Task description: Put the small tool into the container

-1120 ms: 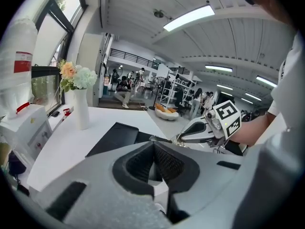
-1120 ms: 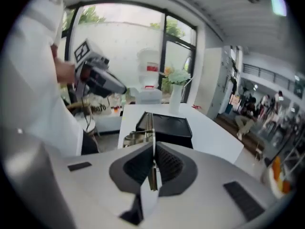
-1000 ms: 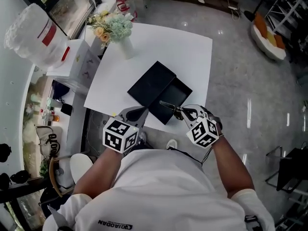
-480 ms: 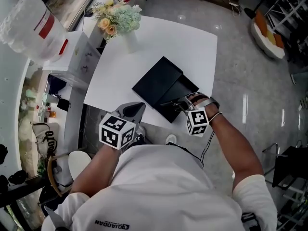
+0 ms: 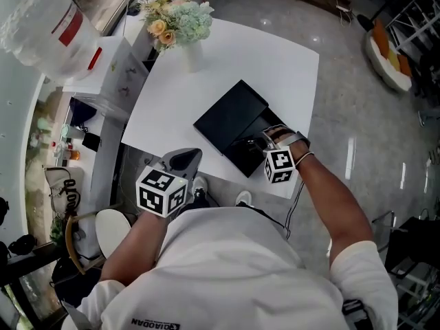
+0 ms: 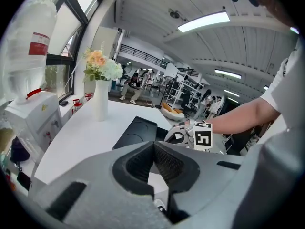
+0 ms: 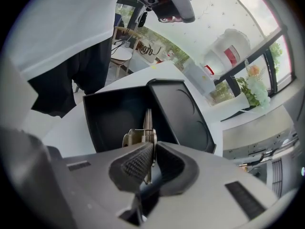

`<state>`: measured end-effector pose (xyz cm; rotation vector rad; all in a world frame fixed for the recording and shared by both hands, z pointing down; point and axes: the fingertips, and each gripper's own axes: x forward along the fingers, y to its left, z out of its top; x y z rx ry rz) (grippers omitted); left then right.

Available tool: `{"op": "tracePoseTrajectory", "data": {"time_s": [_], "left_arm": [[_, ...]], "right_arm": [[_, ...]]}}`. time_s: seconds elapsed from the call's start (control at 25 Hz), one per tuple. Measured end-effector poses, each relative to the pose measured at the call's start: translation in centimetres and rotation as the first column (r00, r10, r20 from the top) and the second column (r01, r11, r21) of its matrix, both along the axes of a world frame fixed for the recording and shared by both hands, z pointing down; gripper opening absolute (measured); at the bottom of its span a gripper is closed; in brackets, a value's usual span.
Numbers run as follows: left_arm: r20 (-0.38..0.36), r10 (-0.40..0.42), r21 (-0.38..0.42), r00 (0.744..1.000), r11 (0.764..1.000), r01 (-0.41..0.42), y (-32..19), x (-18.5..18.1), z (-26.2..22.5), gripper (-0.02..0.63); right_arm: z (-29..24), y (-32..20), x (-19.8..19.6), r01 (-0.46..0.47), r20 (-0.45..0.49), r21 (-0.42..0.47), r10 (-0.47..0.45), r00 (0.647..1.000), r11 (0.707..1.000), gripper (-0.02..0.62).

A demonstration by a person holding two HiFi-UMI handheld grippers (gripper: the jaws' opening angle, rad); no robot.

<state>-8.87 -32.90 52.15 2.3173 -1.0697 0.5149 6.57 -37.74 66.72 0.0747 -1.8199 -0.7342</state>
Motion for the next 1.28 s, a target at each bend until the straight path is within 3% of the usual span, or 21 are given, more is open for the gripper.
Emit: {"op": "tracePoseTrajectory", "data": {"time_s": [0.32, 0.56, 0.92, 1.28], "left_arm": [[0.012, -0.008, -0.005, 1.0, 1.0, 0.008, 0.1, 0.1, -0.1, 0.009], [0.019, 0.004, 0.0, 1.0, 1.0, -0.004, 0.0, 0.4, -0.2, 0.009], [0.017, 0.024, 0.006, 1.0, 1.0, -0.024, -0.3, 1.2, -0.4, 0.009], [0.008, 0.053, 0.018, 0.999, 0.998, -0.053, -0.5, 1.9, -0.7, 0.009]], "right_arm": [[1.1, -1.7, 1.0, -0.121, -0.007, -0.061, 0.121, 0.993, 0.991, 0.082], [1.8, -2.7, 1.7, -0.248, -0.013, -0.07, 0.247, 0.969, 0.966, 0.109], [2.0, -2.3, 2.3, -0.256, -0.034, -0.073, 0.255, 0.966, 0.964, 0.126], [0.5, -1.0, 2.3, -0.267, 0.008, -0.094, 0.269, 0.963, 0.959, 0.118]]}}
